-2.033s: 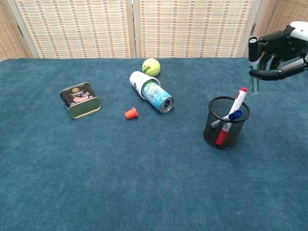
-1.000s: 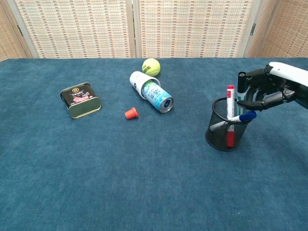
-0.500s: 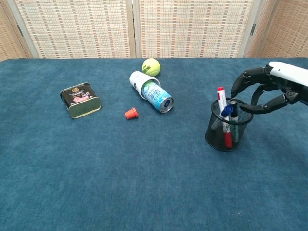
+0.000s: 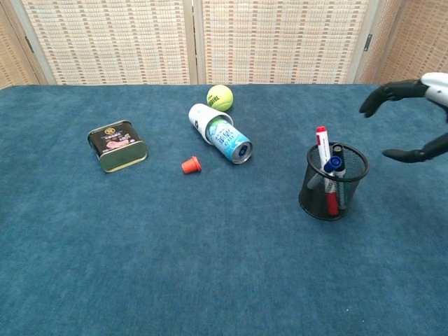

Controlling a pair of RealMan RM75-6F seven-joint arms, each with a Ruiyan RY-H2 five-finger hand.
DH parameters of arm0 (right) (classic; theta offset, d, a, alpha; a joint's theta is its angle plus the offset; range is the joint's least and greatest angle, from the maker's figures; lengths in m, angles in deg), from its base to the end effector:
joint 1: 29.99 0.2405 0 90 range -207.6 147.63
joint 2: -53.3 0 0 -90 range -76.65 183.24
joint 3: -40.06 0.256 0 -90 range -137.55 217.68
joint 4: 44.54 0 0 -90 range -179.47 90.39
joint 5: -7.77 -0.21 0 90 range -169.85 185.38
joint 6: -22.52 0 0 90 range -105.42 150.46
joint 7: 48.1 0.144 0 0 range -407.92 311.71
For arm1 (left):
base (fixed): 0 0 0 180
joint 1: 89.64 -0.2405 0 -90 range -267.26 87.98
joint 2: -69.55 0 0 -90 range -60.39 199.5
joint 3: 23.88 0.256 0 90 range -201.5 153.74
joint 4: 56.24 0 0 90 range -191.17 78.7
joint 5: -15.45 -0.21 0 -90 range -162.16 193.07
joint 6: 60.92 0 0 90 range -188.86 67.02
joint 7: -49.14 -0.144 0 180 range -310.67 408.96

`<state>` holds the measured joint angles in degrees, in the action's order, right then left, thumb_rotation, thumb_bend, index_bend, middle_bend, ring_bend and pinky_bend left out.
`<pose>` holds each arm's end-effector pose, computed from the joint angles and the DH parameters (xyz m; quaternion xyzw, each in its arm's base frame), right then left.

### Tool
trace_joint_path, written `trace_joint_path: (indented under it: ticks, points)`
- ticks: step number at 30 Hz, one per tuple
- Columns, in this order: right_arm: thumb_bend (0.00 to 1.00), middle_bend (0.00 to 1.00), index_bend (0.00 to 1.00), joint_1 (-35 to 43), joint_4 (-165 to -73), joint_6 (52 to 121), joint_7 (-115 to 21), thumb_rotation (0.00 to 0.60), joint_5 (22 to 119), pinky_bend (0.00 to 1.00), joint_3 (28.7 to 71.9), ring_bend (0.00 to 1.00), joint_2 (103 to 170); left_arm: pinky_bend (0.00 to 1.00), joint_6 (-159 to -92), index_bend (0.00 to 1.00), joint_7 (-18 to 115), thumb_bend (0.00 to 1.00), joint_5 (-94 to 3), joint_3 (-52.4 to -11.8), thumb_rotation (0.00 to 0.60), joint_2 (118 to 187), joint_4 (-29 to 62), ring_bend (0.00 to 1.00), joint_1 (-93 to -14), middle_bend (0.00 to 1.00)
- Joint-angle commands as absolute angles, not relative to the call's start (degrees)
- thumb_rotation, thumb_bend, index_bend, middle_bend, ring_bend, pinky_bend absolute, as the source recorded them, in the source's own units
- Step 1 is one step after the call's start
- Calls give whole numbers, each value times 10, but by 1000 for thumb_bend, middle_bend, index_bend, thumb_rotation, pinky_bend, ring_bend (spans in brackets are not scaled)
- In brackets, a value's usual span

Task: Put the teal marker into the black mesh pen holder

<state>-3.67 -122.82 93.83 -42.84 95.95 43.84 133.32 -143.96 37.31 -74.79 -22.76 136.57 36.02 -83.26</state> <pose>-0.2454 -0.2915 0.0579 0.6947 -0.3601 0.4459 0.4347 -0.2993 0.1728 0.1250 -0.6718 -0.3391 -0.3340 0.5676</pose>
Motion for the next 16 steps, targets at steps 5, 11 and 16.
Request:
trace_joint_path:
  ticks: [5, 11, 16]
  points:
    - [140, 244, 255, -131, -1327, 1023, -643, 600, 891, 118, 428, 105, 1261, 387, -1443, 151, 374, 330, -752, -226, 600, 1364, 362, 202, -833, 120]
    - [138, 221, 240, -158, -1298, 1032, -638, 600, 878, 90, 421, 84, 1266, 387, -1442, 152, 371, 330, -752, -225, 600, 1364, 364, 202, -833, 120]
    - [137, 210, 230, -165, -1281, 1020, -617, 600, 876, 88, 417, 74, 1271, 387, -1442, 151, 370, 329, -752, -225, 600, 1364, 364, 202, -834, 120]
